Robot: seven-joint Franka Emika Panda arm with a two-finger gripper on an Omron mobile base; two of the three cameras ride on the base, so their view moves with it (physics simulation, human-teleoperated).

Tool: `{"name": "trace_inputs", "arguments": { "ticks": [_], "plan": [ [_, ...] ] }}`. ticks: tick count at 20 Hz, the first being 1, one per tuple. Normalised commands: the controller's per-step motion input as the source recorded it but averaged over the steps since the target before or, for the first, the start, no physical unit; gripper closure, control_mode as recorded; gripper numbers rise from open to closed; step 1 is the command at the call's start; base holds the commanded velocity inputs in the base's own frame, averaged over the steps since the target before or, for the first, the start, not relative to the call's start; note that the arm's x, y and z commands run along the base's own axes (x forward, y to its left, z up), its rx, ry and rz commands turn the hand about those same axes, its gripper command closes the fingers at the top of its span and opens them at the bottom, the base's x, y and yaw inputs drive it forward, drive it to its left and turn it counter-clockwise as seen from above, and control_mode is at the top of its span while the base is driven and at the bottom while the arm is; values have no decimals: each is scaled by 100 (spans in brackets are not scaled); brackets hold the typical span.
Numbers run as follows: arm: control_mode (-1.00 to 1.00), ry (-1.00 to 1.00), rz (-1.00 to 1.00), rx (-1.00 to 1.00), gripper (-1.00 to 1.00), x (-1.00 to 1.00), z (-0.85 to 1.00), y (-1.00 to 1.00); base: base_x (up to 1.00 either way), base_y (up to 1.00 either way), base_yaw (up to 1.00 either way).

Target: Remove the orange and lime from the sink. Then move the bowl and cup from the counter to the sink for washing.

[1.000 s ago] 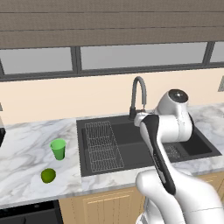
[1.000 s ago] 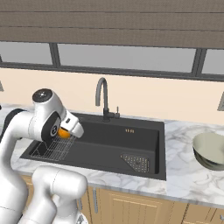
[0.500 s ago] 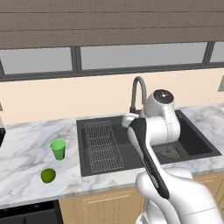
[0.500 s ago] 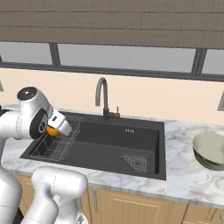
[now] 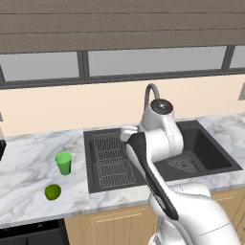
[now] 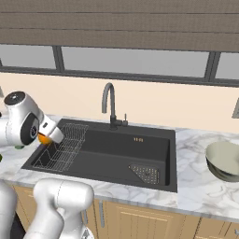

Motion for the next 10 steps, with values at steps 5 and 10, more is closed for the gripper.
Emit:
{"name": "trace_inputs", "arguments": {
  "ticks": [5,10],
  "plan": [
    [-100,5,5,0,100,0,0,42,0,0,0],
    [-100,5,5,0,100,0,0,43,0,0,0]
  ]
}}
